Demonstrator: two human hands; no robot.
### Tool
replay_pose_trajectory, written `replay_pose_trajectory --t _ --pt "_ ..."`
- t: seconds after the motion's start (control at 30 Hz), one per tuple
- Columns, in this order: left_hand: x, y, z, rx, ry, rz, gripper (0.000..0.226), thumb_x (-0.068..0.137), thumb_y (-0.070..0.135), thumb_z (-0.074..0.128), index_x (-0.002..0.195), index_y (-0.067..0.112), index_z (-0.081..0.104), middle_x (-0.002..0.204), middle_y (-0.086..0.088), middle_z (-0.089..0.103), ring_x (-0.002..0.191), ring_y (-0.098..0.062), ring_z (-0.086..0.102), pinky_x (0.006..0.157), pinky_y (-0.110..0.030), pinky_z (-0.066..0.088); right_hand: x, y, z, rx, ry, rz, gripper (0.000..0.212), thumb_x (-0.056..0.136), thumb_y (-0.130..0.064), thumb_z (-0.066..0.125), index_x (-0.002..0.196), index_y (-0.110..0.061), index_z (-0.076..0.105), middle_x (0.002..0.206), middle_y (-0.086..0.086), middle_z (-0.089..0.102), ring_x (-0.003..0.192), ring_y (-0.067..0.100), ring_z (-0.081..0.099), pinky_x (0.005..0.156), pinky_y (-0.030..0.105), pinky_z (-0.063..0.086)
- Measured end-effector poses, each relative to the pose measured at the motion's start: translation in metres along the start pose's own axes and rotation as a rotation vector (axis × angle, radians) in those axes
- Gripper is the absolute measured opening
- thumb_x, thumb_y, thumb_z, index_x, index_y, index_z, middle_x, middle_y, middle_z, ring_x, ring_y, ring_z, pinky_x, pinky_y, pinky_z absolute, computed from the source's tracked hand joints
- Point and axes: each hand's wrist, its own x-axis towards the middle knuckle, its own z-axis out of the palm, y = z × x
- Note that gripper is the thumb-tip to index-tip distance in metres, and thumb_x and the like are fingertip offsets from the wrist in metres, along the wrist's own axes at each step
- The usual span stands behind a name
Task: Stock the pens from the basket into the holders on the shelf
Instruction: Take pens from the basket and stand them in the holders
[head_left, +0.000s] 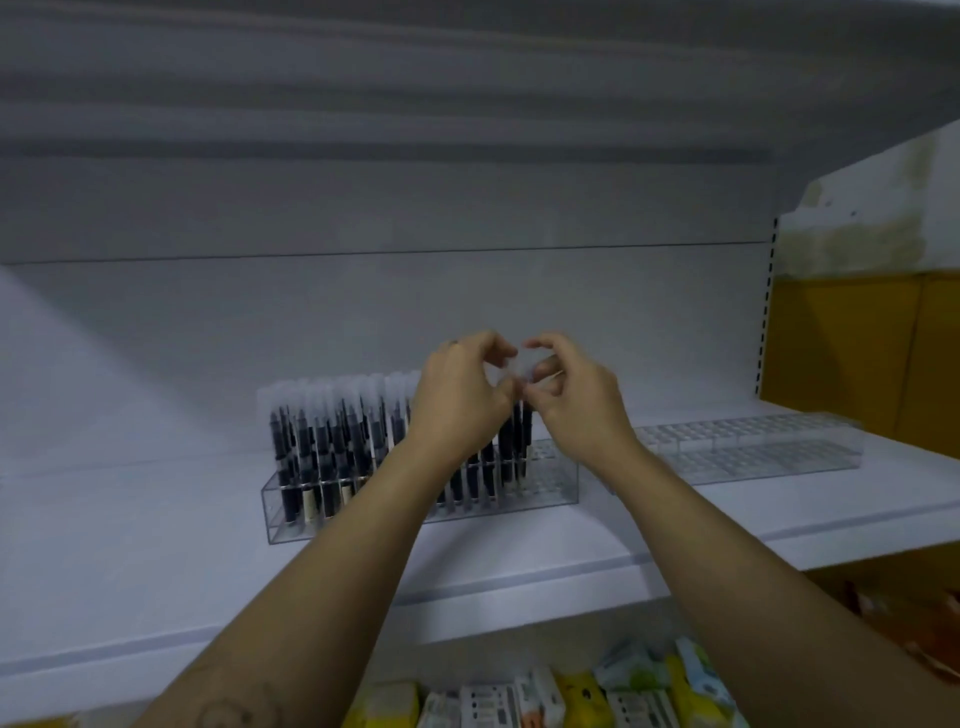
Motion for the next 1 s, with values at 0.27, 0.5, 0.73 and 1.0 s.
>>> replay_pose_trajectory --t 0.27,0.5,0.73,1.0 --pt "0.004 -0.002 -0.003 0.139 0.026 -0.028 0.017 0.086 0.031 0.066 0.102 0.026 0.063 0.1 0.013 0.065 0.104 -0.015 0.057 0.105 -0.049 0.036 -0.034 0.013 0.002 -0.137 -0.222 0.013 0.077 0.091 -0.01 0.06 0.14 -0.056 0.023 0.091 -0.009 0.06 0.078 0.008 0.061 0.075 0.028 0.053" --pt "0.004 0.003 -0.004 0.045 -0.021 -0.059 0.012 0.084 0.029 0.068 0.096 0.028 0.065 0.091 0.015 0.063 0.077 -0.016 0.062 0.086 -0.045 0.051 -0.037 0.006 -0.003 -0.22 -0.297 0.038 0.087 0.09 -0.008 0.057 0.146 -0.053 0.008 0.091 -0.005 0.065 0.079 0.011 0.062 0.074 0.03 0.052" --pt "0.005 -0.004 -0.007 0.178 -0.12 0.004 0.013 0.088 0.03 0.062 0.098 0.025 0.068 0.095 0.009 0.069 0.093 -0.017 0.061 0.089 -0.039 0.049 -0.037 -0.005 -0.002 -0.254 -0.318 0.075 0.088 0.09 -0.009 0.057 0.15 -0.045 0.004 0.09 -0.003 0.065 0.077 0.018 0.063 0.075 0.038 0.055" --pt "-0.004 -0.004 -0.005 0.272 -0.082 0.119 0.019 0.091 0.033 0.061 0.107 0.025 0.067 0.118 0.004 0.062 0.111 -0.021 0.053 0.103 -0.038 0.035 -0.04 -0.006 -0.007 -0.167 -0.356 0.135 0.09 0.092 -0.006 0.054 0.149 -0.049 0.0 0.11 0.005 0.065 0.092 0.022 0.064 0.087 0.044 0.054"
